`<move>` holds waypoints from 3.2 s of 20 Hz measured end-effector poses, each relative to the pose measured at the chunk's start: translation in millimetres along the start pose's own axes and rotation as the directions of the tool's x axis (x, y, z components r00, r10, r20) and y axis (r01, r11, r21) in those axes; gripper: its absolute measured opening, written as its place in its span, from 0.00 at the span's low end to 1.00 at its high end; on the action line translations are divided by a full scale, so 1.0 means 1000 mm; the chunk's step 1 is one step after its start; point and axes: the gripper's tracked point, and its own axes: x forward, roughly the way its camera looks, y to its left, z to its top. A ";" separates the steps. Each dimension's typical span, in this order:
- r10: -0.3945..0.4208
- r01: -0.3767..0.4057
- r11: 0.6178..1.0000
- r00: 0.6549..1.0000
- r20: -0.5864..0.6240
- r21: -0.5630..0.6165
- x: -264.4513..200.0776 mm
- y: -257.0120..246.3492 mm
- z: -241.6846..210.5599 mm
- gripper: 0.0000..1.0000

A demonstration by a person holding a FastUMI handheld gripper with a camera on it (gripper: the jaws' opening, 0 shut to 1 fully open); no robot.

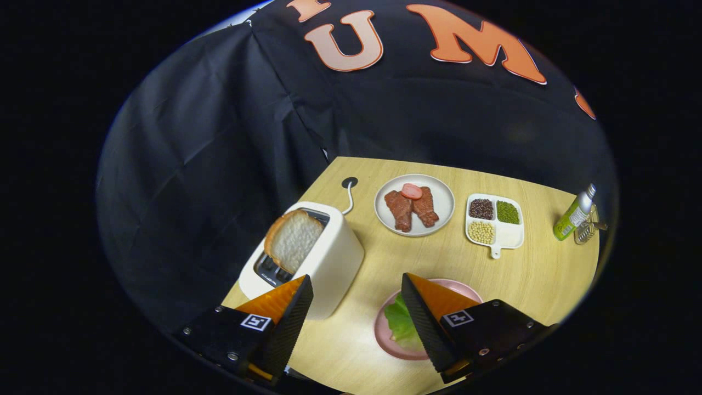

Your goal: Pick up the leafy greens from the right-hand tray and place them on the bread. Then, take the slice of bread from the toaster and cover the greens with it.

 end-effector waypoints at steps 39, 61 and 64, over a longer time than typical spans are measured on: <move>0.139 -0.102 0.976 0.971 -0.192 0.193 0.074 0.061 0.040 0.09; 0.266 -0.291 0.863 0.957 0.117 0.413 -0.029 -0.042 0.018 0.09; 0.271 -0.296 0.850 0.955 0.120 0.436 -0.030 -0.055 0.000 0.09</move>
